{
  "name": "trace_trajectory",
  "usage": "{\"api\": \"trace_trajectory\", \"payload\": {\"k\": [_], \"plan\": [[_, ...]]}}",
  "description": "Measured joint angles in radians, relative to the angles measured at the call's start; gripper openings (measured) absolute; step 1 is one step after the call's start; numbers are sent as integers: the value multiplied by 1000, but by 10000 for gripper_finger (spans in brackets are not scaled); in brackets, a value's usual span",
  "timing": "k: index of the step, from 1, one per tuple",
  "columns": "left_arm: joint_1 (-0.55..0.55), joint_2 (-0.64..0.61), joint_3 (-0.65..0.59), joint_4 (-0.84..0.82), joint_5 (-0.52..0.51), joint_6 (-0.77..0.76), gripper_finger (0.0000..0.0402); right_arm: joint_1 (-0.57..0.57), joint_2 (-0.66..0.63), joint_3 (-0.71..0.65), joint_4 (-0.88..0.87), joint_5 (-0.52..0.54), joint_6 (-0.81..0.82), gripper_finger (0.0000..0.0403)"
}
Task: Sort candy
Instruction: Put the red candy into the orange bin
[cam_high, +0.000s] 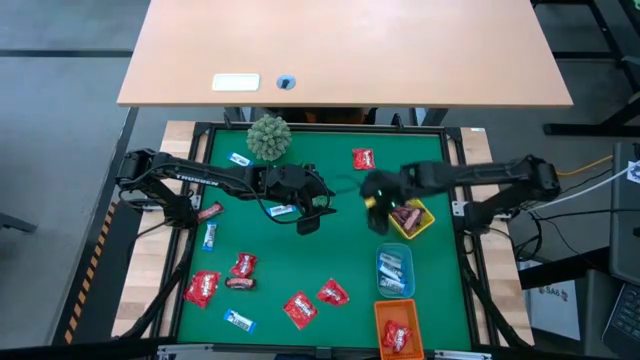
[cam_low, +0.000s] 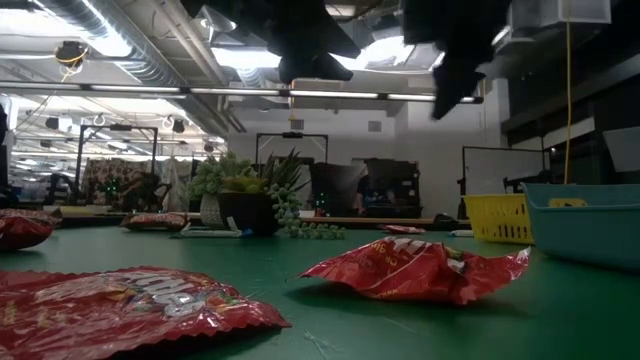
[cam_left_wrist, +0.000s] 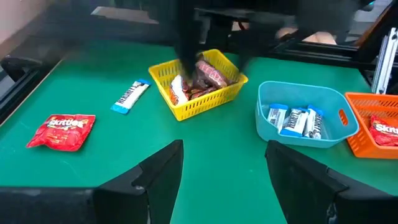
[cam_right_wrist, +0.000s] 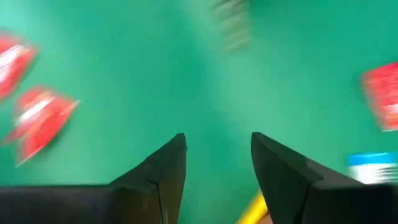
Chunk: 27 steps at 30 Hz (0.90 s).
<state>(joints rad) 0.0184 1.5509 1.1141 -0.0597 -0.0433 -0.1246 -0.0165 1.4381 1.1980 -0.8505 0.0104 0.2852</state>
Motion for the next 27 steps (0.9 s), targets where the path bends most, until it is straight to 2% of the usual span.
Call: {"api": "trace_trajectory", "payload": {"k": [3, 6, 12, 18, 27], "plan": [[0, 0, 0, 0, 0, 0, 224, -84, 16, 0, 60, 139, -3, 179], [0, 0, 0, 0, 0, 0, 224, -160, 32, 0, 133, 195, -1, 179], [0, 0, 0, -7, 0, 2, 224, -277, 101, 1, 276, 209, 54, 179], [0, 0, 0, -8, 0, 4, 224, -355, 220, 0, 315, 258, 178, 179], [0, 0, 0, -8, 0, 4, 224, -419, 353, 0, 336, 269, 263, 179]]}}
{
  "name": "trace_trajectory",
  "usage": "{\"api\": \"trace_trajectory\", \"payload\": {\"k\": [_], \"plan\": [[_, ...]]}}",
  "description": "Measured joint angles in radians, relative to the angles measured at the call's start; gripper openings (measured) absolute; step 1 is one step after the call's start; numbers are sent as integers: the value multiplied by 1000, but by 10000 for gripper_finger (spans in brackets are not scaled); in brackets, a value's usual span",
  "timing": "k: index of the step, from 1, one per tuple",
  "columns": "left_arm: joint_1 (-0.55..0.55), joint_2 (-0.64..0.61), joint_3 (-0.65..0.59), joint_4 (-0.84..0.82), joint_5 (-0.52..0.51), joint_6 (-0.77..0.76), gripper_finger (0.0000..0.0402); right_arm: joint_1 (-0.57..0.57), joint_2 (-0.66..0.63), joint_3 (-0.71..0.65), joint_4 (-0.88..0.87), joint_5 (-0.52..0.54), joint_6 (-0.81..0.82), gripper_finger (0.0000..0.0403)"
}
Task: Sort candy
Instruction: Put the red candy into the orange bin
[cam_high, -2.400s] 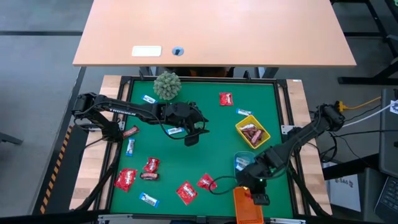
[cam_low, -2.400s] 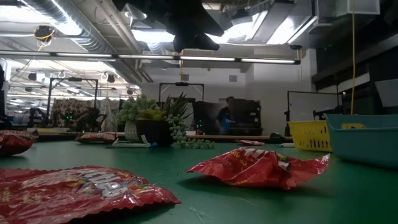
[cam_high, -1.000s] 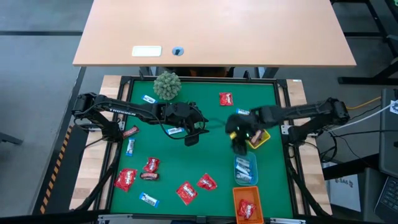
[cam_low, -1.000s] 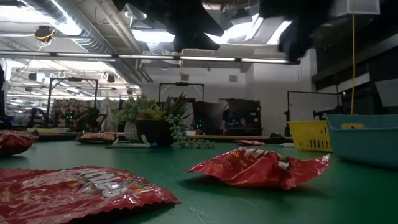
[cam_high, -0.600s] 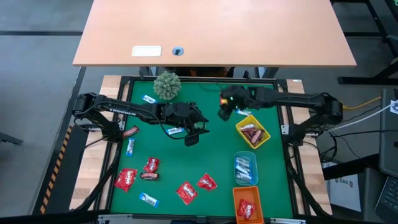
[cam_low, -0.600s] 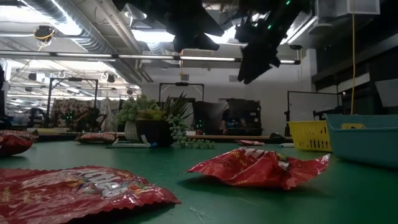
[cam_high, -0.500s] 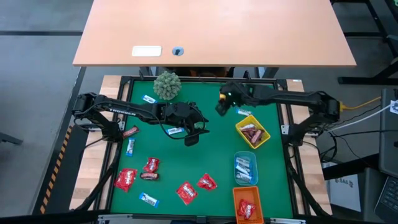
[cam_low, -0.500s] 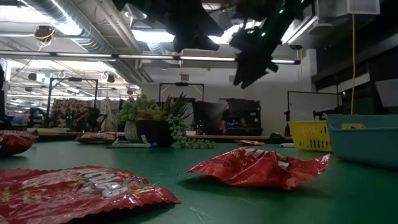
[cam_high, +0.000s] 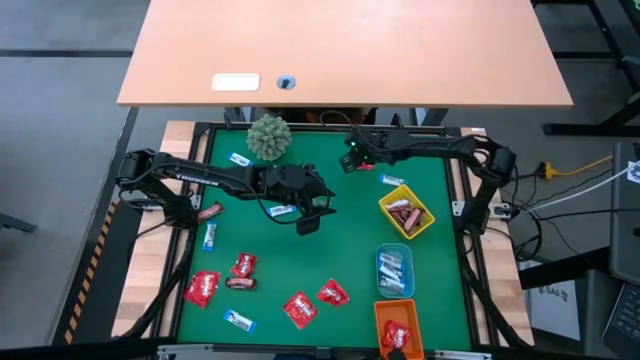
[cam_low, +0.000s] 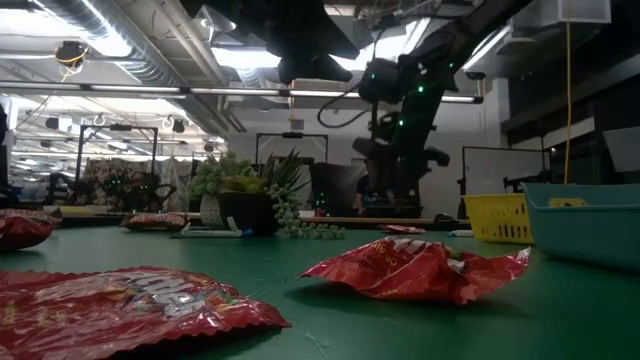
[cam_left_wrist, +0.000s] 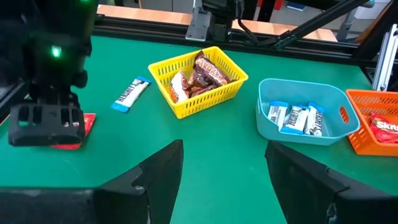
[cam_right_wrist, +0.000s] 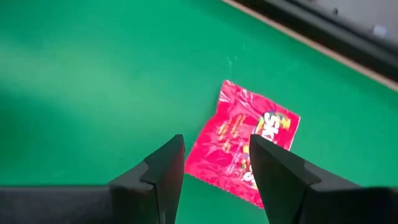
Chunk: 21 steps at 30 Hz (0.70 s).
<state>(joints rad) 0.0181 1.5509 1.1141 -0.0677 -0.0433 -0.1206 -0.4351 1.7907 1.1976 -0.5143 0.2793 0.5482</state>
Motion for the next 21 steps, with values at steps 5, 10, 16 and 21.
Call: {"api": "trace_trajectory", "payload": {"k": [5, 10, 16, 21], "plan": [[0, 0, 0, 0, 0, 0, 224, -19, 41, 0, -6, -1, 64, 179], [0, 0, 0, 0, 0, 0, 224, -18, 73, 0, -11, 16, 104, 179], [0, 0, 0, -1, 0, 0, 224, -17, 100, 0, -24, 31, 106, 179], [0, 0, 0, -1, 0, 0, 224, -17, 106, -1, -21, 47, 106, 179]]}}
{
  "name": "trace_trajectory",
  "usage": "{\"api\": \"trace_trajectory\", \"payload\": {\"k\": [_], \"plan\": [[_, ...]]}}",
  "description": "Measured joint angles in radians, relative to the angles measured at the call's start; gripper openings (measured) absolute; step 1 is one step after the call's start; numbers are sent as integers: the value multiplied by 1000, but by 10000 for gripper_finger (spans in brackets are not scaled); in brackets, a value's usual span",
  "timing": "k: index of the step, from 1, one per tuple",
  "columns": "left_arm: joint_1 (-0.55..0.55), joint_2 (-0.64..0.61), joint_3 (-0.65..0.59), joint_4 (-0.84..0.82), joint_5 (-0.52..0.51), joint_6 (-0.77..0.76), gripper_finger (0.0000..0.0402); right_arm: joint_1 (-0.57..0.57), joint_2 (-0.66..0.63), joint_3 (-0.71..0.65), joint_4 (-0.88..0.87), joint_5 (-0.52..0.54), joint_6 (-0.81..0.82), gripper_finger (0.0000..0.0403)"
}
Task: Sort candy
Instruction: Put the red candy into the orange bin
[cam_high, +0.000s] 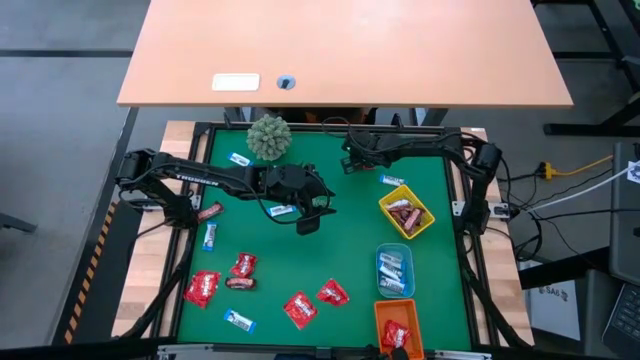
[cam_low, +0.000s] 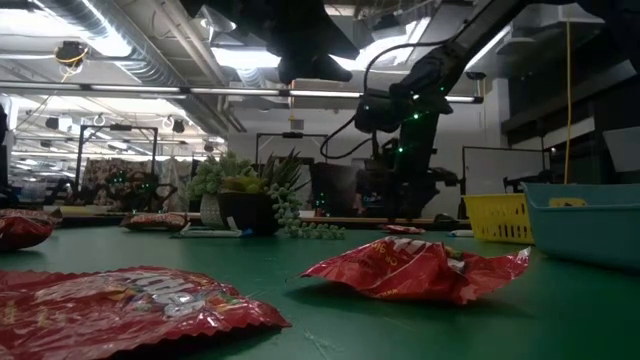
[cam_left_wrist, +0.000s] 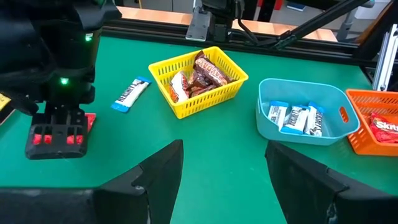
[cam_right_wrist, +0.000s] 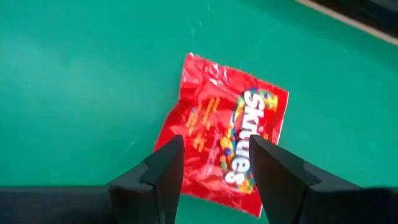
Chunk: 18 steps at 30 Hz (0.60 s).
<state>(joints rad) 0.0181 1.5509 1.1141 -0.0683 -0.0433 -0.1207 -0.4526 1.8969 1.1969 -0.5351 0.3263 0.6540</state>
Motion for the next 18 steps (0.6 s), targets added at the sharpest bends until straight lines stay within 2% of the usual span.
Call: {"api": "trace_trajectory", "payload": {"k": [4, 13, 18], "plan": [[0, 0, 0, 0, 0, 0, 224, -1, 2, 0, -2, 3, 0, 179], [0, 0, 0, 0, 0, 0, 224, 0, 2, 0, 11, -61, -4, 179], [0, 0, 0, 0, 0, 0, 224, 1, 2, 0, 11, -52, 20, 179]]}}
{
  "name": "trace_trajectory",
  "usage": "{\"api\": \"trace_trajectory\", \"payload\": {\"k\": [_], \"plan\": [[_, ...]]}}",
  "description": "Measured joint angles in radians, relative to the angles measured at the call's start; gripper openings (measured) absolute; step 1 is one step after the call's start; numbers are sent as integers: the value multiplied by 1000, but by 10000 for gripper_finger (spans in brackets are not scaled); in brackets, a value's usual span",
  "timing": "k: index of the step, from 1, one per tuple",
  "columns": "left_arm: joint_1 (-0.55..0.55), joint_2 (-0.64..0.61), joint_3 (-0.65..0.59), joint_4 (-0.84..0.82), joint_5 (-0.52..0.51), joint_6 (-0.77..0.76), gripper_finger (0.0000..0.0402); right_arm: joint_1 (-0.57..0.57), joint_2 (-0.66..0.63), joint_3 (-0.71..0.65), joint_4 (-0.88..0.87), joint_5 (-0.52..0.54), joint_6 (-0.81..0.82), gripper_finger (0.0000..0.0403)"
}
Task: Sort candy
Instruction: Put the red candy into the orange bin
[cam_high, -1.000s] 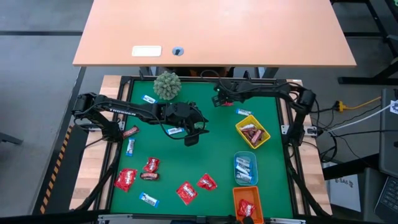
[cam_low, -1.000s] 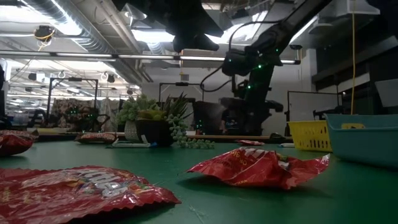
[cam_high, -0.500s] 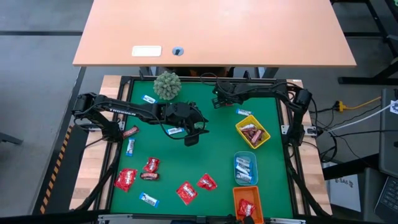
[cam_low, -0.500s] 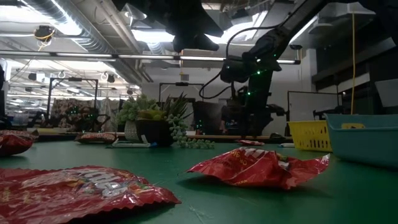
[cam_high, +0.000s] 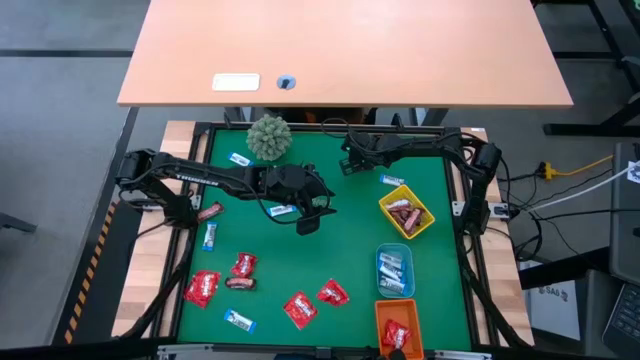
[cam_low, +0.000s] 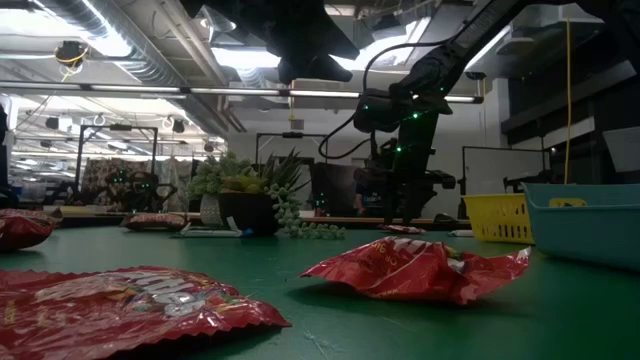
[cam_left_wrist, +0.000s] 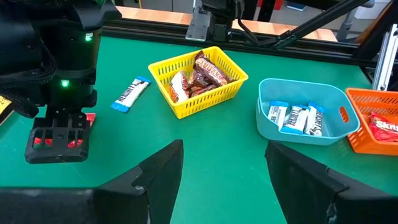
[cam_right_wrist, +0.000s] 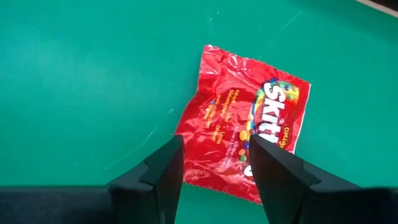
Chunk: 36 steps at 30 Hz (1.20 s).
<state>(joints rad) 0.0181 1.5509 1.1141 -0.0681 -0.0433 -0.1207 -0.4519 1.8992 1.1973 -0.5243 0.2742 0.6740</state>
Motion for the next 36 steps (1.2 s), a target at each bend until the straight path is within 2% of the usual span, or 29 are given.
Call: {"api": "trace_trajectory", "payload": {"k": [18, 36], "plan": [[0, 0, 0, 0, 0, 0, 224, 0, 0, 0, 1, -5, -35, 179], [0, 0, 0, 0, 0, 0, 224, -8, 0, 0, 10, 86, -231, 179]]}}
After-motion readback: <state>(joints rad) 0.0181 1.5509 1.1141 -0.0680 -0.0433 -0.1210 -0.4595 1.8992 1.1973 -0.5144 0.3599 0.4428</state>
